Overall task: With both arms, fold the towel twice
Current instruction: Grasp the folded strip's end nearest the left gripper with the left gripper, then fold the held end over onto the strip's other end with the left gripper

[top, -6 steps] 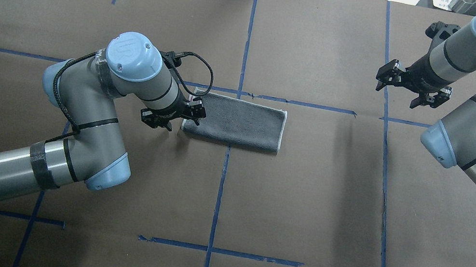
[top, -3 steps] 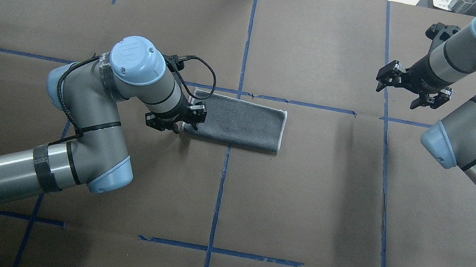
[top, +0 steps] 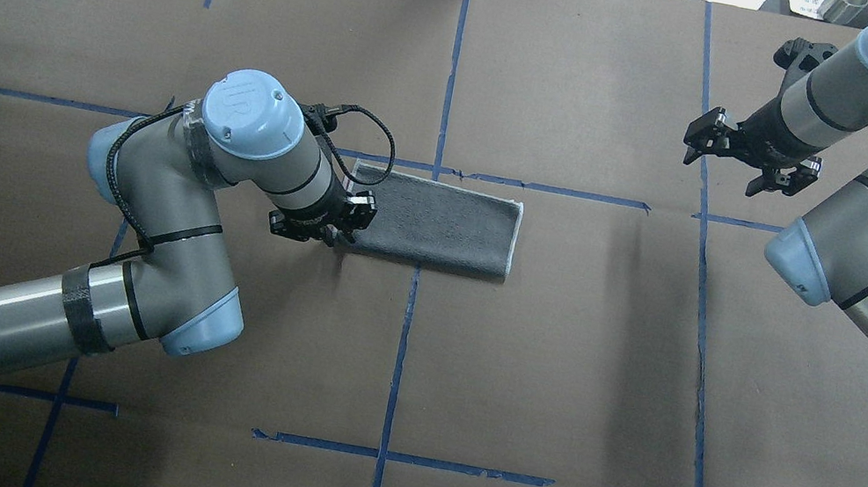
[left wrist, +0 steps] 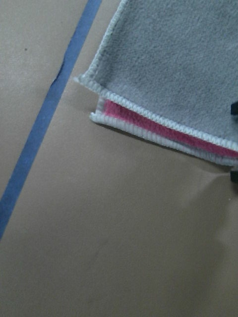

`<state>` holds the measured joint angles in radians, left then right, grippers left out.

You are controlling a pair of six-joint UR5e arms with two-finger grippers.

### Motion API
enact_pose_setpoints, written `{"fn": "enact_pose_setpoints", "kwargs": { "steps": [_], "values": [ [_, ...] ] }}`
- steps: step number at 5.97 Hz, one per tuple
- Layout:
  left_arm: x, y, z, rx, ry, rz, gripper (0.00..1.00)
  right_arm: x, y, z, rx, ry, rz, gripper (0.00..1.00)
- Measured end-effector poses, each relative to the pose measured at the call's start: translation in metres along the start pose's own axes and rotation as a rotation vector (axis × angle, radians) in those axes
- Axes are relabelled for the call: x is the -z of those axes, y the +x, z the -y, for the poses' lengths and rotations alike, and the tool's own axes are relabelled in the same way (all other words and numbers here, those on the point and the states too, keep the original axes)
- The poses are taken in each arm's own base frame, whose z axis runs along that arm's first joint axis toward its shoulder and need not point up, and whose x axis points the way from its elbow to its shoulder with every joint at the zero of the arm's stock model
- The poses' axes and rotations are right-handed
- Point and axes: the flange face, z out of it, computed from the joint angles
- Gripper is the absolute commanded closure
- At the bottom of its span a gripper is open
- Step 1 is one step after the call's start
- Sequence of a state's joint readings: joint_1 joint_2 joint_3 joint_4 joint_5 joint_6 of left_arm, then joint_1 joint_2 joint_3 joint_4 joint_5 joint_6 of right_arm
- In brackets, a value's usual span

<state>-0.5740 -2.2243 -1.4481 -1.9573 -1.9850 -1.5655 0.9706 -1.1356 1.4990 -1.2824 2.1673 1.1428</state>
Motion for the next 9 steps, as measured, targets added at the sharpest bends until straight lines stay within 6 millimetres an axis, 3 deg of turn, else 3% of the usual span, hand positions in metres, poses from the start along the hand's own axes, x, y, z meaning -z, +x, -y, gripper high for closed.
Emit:
{"fn": "enact_pose_setpoints", "kwargs": {
  "steps": [2, 5, 7, 9],
  "values": [
    [0.0, 0.001, 0.0, -0.004, 0.0, -0.001, 1.0, 0.001, -0.001, 0.0, 0.001, -0.001, 0.002, 0.0],
    [0.018, 0.011, 0.008, -0.008, 0.016, -0.026, 1.0, 0.003, 0.0, 0.001, -0.001, 0.0, 0.004, 0.0],
    [0.044, 0.029, 0.014, -0.057, 0.041, -0.045, 1.0, 0.003, 0.001, 0.002, -0.003, 0.001, 0.003, 0.0],
    [0.065, 0.063, 0.007, -0.199, 0.107, -0.025, 1.0, 0.004, 0.006, 0.004, -0.008, 0.003, 0.002, 0.0]
  ]
}}
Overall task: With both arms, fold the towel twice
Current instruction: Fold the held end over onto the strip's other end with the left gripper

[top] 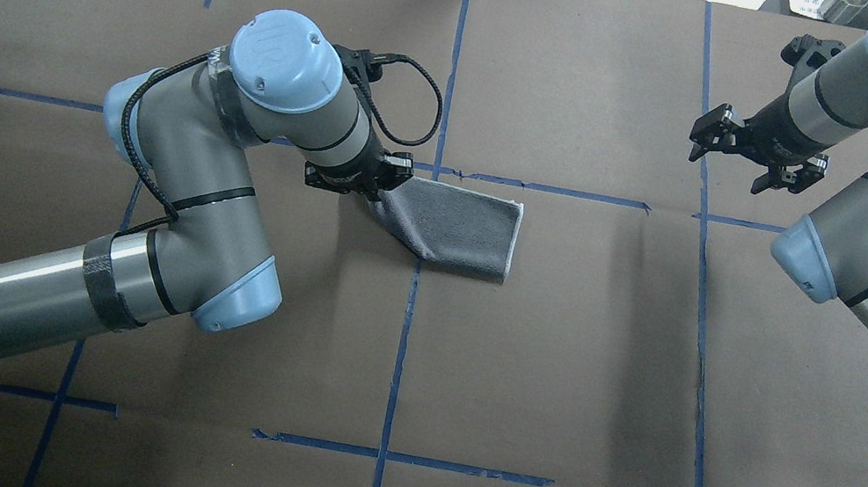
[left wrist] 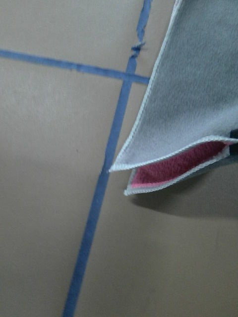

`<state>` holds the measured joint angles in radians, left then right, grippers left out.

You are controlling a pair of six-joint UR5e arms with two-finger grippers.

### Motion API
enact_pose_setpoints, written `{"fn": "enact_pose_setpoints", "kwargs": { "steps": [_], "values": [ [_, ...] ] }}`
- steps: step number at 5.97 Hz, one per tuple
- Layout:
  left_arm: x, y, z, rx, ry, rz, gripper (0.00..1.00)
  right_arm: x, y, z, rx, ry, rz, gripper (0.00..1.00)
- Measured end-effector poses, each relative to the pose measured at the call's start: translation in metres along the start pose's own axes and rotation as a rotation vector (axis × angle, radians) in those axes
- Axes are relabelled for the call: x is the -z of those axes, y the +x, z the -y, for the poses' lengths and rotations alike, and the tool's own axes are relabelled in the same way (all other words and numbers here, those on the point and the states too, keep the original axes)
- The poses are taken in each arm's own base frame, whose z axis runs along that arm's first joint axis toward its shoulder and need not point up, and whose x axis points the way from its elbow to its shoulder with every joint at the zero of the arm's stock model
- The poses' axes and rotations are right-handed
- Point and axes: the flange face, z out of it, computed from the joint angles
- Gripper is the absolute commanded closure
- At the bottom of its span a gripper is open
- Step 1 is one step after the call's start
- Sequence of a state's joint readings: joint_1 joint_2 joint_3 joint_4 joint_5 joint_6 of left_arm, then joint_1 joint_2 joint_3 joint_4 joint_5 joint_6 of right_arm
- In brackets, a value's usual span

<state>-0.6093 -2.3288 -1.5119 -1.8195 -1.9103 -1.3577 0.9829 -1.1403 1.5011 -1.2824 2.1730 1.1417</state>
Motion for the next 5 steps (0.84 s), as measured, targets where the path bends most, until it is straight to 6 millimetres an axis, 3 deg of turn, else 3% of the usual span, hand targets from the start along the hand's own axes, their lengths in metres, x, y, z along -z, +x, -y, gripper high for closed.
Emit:
{"fn": "enact_pose_setpoints", "kwargs": {
  "steps": [1, 3, 5],
  "values": [
    [-0.001, 0.016, -0.008, -0.107, 0.028, 0.01, 1.0, 0.0, 0.002, 0.001, -0.002, 0.0, -0.001, 0.0],
    [-0.014, 0.053, -0.045, -0.346, 0.08, 0.022, 1.0, 0.0, 0.006, 0.002, -0.007, 0.0, -0.003, 0.0],
    [-0.023, 0.105, -0.057, -0.463, 0.078, 0.023, 1.0, 0.0, 0.015, 0.003, -0.017, -0.006, -0.006, 0.0]
  ]
}}
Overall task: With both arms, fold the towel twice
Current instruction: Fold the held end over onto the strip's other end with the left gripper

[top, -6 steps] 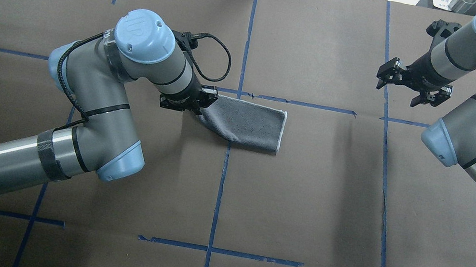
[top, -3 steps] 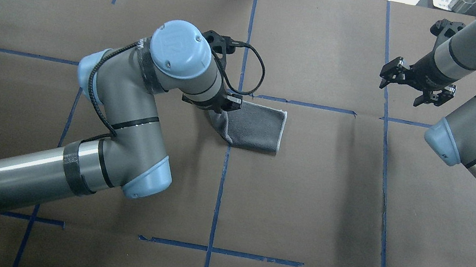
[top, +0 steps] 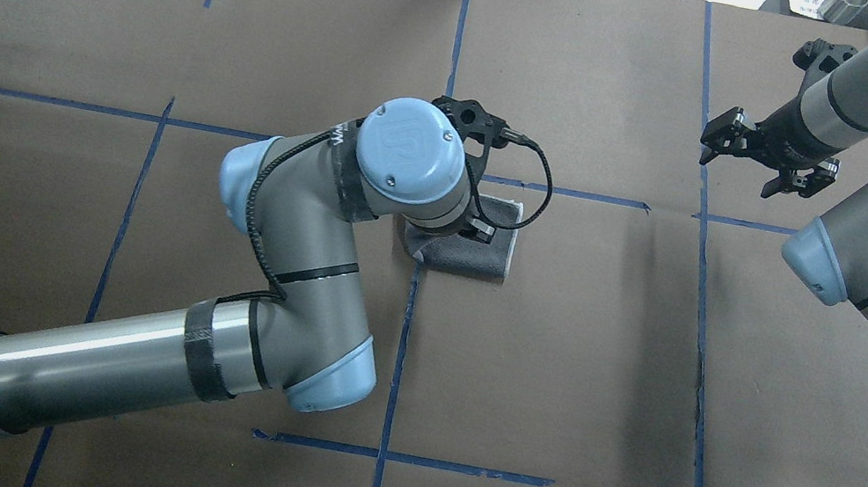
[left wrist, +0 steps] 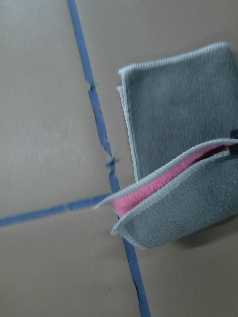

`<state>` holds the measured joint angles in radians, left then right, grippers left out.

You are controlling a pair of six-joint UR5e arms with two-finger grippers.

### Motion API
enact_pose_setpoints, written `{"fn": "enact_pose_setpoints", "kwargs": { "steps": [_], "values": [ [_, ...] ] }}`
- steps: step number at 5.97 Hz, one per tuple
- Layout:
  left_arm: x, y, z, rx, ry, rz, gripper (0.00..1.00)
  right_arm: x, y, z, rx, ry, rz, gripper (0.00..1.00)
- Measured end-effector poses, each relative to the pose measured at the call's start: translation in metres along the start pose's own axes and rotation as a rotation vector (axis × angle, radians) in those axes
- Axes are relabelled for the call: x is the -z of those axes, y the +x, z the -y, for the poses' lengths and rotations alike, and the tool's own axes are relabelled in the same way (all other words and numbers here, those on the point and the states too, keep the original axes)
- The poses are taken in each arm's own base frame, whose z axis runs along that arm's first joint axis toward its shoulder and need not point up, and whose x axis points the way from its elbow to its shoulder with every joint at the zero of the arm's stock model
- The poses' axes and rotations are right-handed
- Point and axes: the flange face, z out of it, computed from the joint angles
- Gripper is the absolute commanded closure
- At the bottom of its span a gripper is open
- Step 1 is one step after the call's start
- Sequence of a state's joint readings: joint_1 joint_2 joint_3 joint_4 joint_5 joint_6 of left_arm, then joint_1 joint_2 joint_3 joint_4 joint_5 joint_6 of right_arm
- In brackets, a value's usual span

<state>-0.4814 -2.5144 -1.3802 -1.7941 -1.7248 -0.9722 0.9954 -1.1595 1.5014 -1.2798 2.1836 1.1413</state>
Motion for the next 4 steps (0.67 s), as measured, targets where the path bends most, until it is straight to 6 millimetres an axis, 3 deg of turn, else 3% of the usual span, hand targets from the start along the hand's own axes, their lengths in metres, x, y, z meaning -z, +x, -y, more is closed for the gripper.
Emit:
{"fn": "enact_pose_setpoints", "kwargs": {
  "steps": [2, 4],
  "values": [
    [-0.007, 0.042, 0.006, -0.08, -0.005, 0.002, 1.0, 0.001, 0.007, 0.002, -0.009, -0.002, -0.002, 0.0],
    [-0.02, 0.064, -0.005, -0.129, 0.009, 0.026, 1.0, 0.0, 0.013, 0.003, -0.016, -0.003, -0.006, 0.0]
  ]
}}
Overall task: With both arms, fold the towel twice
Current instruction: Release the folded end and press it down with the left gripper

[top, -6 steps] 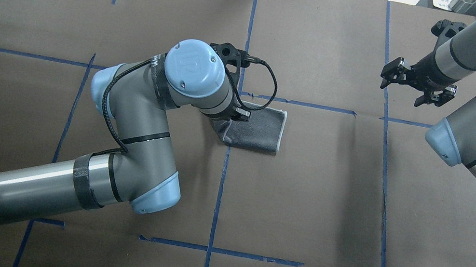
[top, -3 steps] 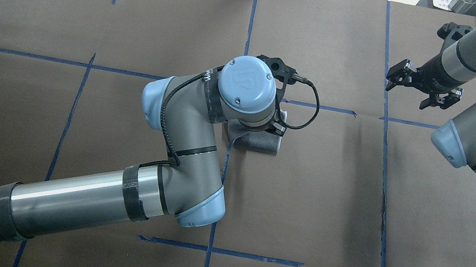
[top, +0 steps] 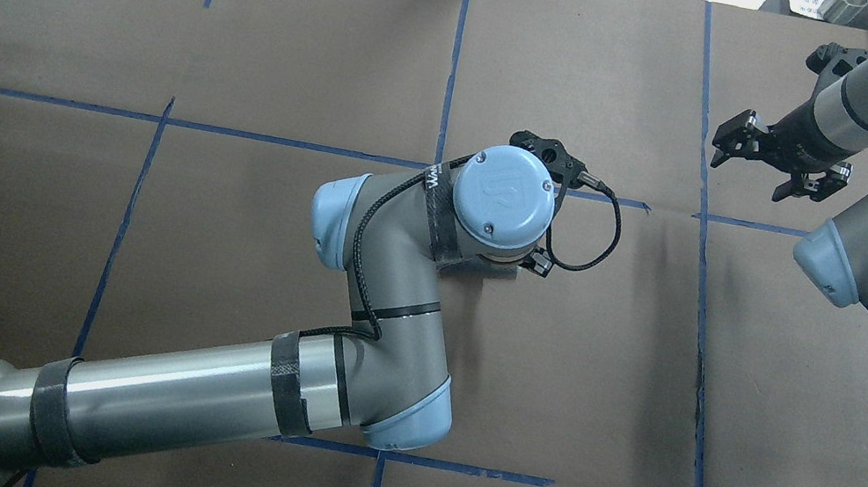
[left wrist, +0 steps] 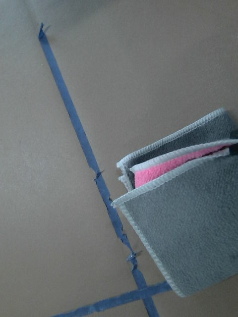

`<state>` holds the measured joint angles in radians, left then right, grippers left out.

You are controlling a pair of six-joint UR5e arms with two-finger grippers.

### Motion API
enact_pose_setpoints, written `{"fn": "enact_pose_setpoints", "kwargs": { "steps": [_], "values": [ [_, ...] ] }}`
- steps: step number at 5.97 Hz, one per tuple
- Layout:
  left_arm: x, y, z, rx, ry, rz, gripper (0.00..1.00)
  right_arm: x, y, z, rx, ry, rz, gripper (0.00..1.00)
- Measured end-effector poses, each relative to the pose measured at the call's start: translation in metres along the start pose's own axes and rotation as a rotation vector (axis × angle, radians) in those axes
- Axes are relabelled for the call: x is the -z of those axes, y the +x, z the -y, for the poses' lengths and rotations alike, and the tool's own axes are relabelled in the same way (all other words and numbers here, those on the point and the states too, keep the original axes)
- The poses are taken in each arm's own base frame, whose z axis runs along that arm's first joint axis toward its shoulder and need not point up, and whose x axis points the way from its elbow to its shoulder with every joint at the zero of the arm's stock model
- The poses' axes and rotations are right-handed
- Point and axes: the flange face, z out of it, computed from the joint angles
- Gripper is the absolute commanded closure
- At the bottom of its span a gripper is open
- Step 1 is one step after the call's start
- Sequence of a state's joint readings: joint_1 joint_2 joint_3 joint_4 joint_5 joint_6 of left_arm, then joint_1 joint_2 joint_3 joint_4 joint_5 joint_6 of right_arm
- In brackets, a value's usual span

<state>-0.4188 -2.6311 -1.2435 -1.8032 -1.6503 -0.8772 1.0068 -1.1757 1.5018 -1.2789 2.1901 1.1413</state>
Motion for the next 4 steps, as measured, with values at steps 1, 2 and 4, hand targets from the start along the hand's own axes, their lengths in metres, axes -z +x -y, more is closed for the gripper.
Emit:
{"fn": "enact_pose_setpoints", "kwargs": {
  "steps": [1, 2, 4],
  "values": [
    [-0.0042, 0.0031, -0.0042, -0.018, -0.001, 0.005, 0.01, -0.0003, 0.0014, 0.0002, -0.001, 0.0, -0.001, 0.0],
    [-0.0069, 0.0028, -0.007, -0.025, -0.002, 0.007, 0.0, 0.0001, 0.0013, 0.0003, -0.001, 0.001, 0.0, 0.0],
    [-0.0104, -0.0068, -0.009, -0.023, 0.007, 0.007, 0.0, 0.0047, -0.0049, -0.0013, 0.007, 0.006, 0.009, 0.0]
  ]
}}
